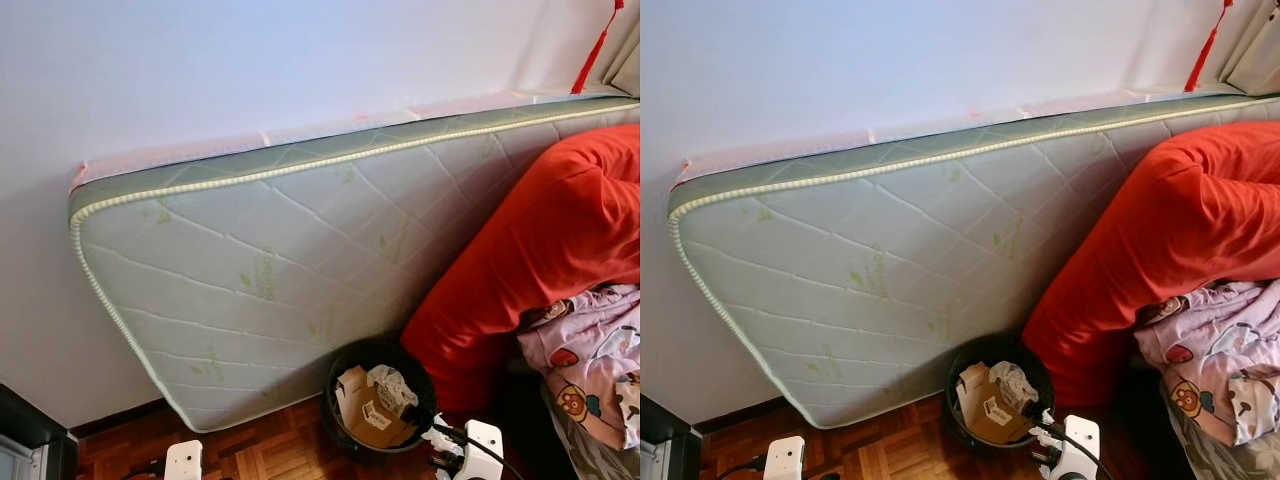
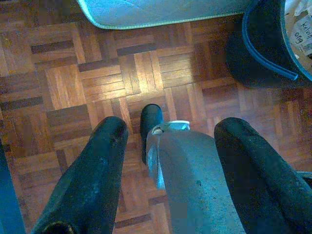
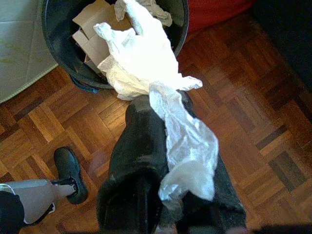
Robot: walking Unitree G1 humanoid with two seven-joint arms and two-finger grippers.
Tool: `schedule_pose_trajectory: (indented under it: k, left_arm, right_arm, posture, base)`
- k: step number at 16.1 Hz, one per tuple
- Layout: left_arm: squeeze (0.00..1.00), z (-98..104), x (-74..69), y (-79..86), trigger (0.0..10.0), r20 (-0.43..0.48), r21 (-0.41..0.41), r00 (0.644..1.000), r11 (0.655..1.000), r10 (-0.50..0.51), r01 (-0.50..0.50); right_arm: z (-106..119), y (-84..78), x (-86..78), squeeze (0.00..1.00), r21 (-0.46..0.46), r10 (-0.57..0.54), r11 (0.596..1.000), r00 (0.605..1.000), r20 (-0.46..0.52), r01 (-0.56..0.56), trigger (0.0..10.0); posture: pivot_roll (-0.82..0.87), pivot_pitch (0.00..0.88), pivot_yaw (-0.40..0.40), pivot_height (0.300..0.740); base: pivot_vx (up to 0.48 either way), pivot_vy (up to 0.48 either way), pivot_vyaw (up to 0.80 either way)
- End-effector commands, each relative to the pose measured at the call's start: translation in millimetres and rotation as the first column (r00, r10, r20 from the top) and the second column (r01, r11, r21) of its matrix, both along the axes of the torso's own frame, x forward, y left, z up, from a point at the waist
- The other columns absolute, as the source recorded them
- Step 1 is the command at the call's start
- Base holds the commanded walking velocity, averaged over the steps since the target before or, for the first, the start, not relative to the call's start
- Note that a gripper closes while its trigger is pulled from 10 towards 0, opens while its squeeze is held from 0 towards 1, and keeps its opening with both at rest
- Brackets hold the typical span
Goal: Clean up the room
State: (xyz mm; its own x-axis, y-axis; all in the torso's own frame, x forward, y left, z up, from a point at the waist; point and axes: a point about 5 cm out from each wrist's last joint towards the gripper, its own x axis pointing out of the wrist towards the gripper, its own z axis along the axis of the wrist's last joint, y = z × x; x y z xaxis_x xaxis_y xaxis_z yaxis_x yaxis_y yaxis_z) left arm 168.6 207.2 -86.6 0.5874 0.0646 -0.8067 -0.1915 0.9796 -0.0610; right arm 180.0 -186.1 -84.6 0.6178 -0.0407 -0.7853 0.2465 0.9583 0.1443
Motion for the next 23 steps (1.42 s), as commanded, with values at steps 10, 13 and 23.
schedule_pose_trajectory:
  k: [10, 13, 23]
  left_arm:
    - [0.0, -1.8, -2.4, -2.3, 10.0, -0.017, -0.003, 1.0, 1.0, -0.002, 0.002]
    - [0.0, -1.7, -2.4, -2.1, 10.0, -0.017, -0.004, 1.0, 1.0, 0.001, -0.001]
    - [0.0, -1.3, -2.2, -2.2, 10.0, -0.003, -0.005, 1.0, 1.0, 0.002, -0.002]
  right_arm:
    - [1.5, -2.8, 2.3, 0.0, -0.002, -0.01, 1.0, 1.0, 0.008, 0.01, 10.0]
    - [0.8, -2.9, 1.0, 0.0, 0.007, -0.011, 1.0, 1.0, 0.004, 0.011, 10.0]
    - [0.0, 2.0, -0.5, 0.0, 0.031, 0.059, 0.998, 0.998, 0.011, -0.059, 10.0]
  posture:
    - [0.13, 0.002, -0.073, 0.74]
    - [0.13, 0.004, -0.074, 0.74]
    - [0.13, 0.001, -0.072, 0.74]
  base:
    - [0.266, 0.0, -0.08]
    - [0.275, 0.0, 0.0]
    - [0.108, 0.0, 0.32]
